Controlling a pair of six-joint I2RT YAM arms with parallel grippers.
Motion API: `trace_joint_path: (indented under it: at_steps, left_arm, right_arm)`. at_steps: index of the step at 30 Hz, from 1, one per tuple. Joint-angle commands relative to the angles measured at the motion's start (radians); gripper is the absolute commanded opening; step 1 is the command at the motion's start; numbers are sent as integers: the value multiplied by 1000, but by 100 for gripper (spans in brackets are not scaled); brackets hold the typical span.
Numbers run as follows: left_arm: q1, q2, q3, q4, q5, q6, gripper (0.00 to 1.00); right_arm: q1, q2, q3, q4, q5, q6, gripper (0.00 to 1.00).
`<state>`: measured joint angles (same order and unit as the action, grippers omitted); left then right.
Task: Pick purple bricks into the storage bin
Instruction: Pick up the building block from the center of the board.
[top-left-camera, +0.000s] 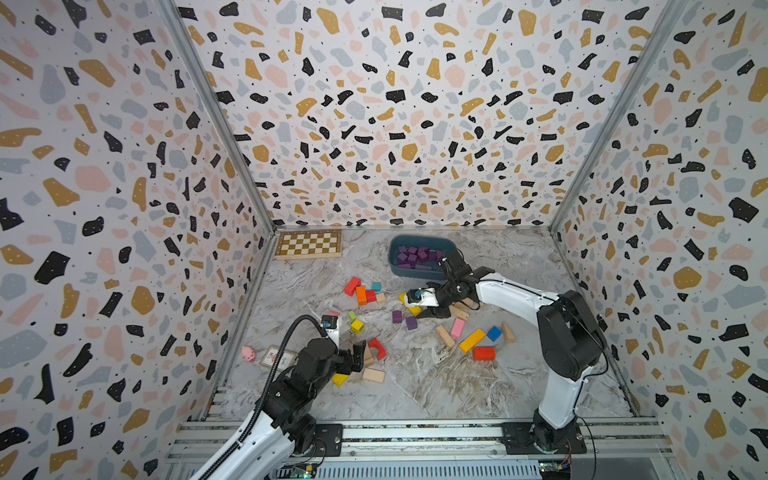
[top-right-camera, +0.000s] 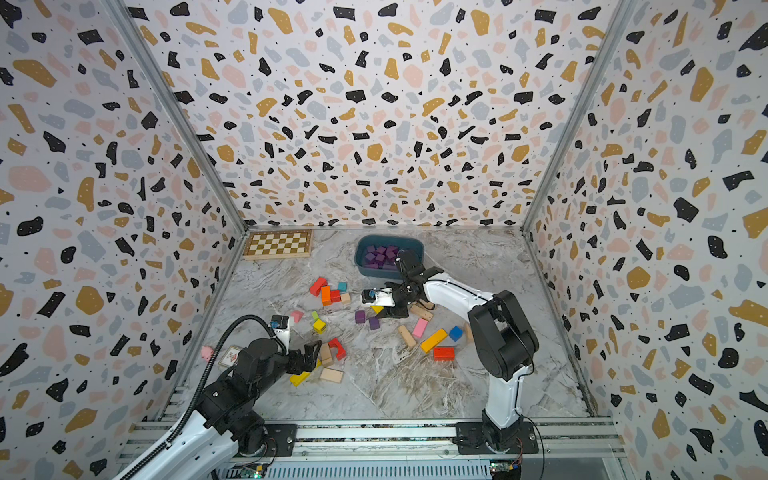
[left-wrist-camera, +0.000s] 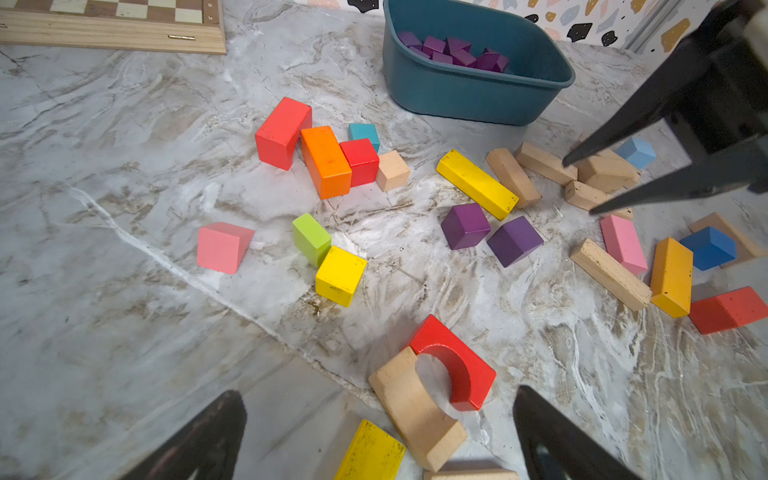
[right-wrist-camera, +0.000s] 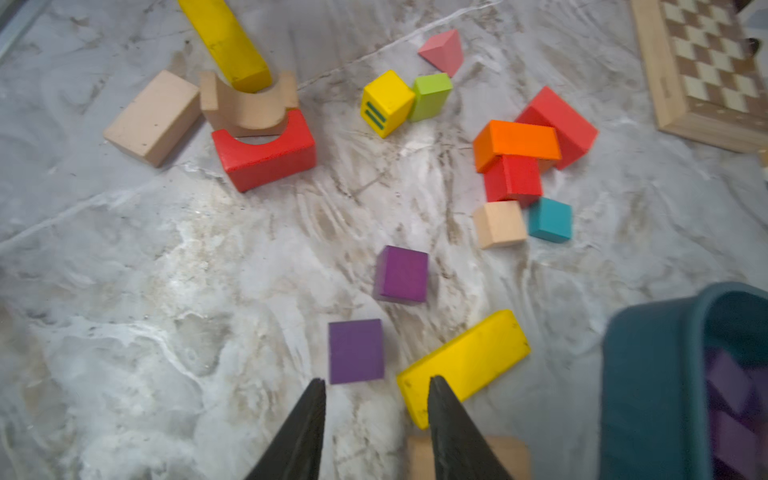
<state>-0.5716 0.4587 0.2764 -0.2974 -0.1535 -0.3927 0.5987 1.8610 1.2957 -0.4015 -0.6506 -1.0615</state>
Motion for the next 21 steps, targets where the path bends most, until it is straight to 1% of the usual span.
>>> trace_joint_path:
  at_steps: [1,4,13,15,18,19,20,21]
  left_arm:
    - [-1,-17,-13,21,9,11,99]
    - [-1,-26,-15,19,7,11,99]
    - [-1,-29,-16,19,7,11,99]
    - [-1,-29,-17,18,5,11,99]
    - [-1,-29,-17,19,5,11,99]
    - [-1,-29,-17,19,5,10,99]
    - [-1,-29,-17,18,5,10,99]
    - [0,-29,-16,19,5,9,99]
  right_arm:
    - [26,19,3,29,-34,18,41]
    - [40,41,-5,40,-25,18,41]
    - [28,87,-24,74,-1,25,41]
    - [23,89,-30,86,-3,30,42]
    - [17,80,-42,108,0,37,47]
    - [17,78,-47,114,2,38,85]
    - [16,73,-55,126,3,39,100]
    - [17,68,-62,135,4,38,100]
